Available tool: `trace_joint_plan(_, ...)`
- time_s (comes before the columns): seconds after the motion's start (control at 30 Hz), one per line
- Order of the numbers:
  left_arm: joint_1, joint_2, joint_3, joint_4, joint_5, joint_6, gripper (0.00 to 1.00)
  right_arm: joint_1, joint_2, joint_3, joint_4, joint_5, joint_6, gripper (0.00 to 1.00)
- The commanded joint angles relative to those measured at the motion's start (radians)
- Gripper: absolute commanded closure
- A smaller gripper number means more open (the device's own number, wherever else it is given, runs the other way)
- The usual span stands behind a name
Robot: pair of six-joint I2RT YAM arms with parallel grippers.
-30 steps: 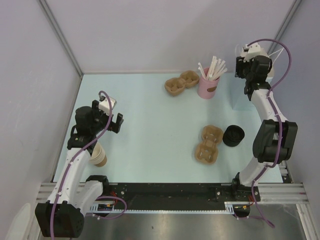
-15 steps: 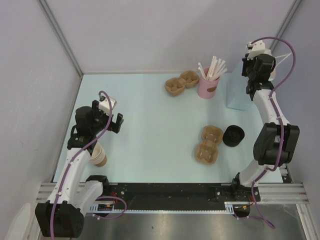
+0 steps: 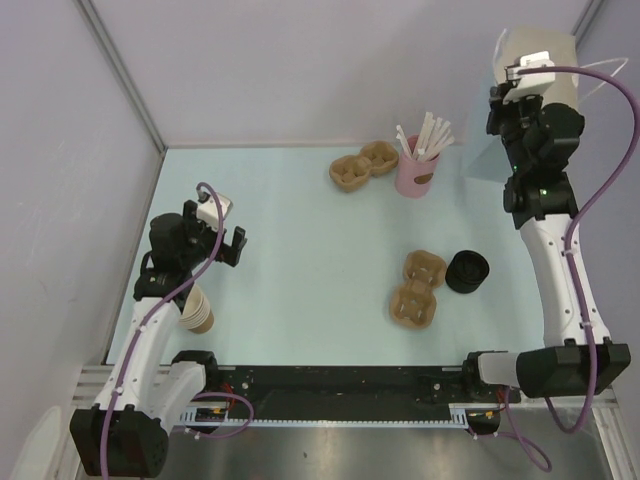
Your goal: Pack the takeout coffee
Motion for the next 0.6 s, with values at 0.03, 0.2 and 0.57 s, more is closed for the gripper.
trace_joint_plan(0.03,0.007,-0.011,0.038,0.016,0.005,-0.001,0.01,0.133,-0.061,0.121,-0.198,-0.077,-0.024,1.00)
trace_joint_plan(0.2,0.008,-0.011,0.037,0.027,-0.030,-0.010,0.01,0.260,-0.058,0.291,-0.373,-0.234,-0.010,1.00)
trace_joint_plan(0.57,0.010,-0.016,0.030,0.062,-0.111,-0.030,0.00,0.533,0.035,0.418,-0.510,-0.329,0.016,1.00)
